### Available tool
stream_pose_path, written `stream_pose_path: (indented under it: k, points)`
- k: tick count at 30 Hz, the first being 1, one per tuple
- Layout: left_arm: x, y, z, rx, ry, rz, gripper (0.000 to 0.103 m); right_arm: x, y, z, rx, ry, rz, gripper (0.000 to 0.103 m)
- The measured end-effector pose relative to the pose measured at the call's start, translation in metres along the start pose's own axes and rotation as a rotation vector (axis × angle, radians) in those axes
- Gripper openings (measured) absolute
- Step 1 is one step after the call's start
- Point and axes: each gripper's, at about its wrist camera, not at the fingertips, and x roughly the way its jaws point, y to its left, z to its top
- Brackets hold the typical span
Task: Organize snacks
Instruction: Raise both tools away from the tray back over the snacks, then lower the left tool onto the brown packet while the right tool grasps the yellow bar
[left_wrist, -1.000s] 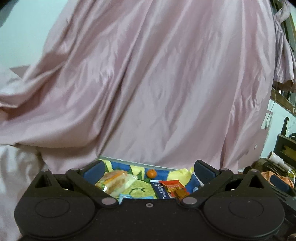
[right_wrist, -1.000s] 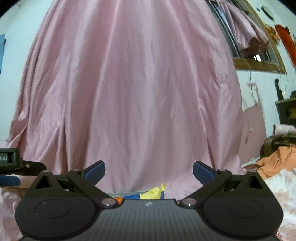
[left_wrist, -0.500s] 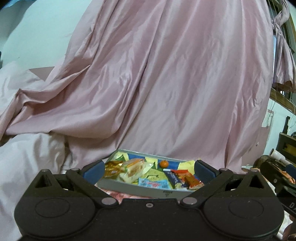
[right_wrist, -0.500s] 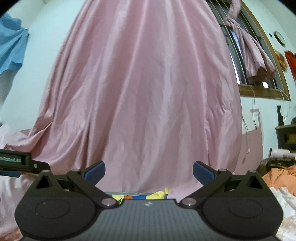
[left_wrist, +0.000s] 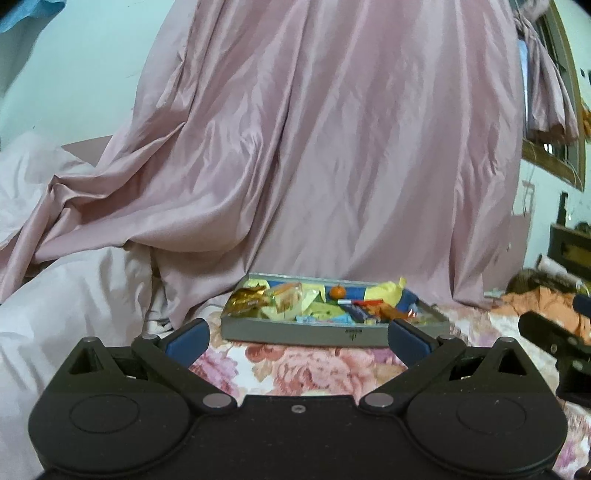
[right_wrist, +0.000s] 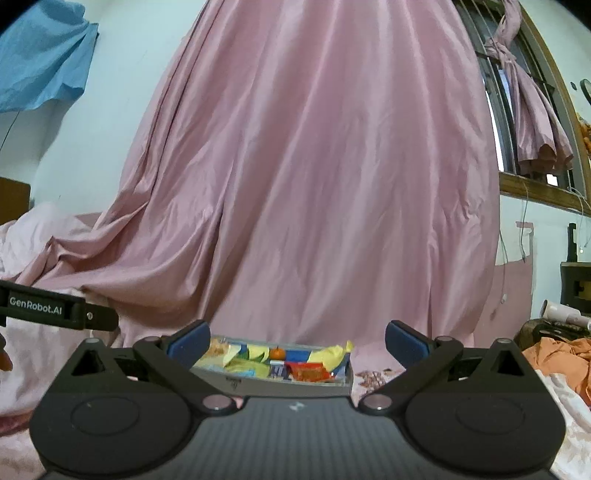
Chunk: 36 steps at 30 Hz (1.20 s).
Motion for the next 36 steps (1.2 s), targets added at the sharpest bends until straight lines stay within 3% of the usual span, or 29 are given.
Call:
stream_pose_path:
  k: [6,14,24,36]
  points:
    - [-0.008,0.007,-0.021,0.045,0.038,-0.014,0.102,-0.011,0.008,-0.008,-0.029,0.065,0.004,0.103]
    - [-0.012,0.015,-0.041,0.107,0.084,-0.031,0.102,-0.007,0.023,-0.026,-0.103,0.235,0.033,0.103]
    - [0.011,0.009,-0.062,0.22,0.274,-0.032,0.102,0.006,0.042,-0.044,-0.182,0.389,0.073,0.103]
    - [0.041,0.008,-0.076,0.292,0.372,-0.091,0.102,0.028,0.041,-0.061,-0.157,0.56,0.112,0.103]
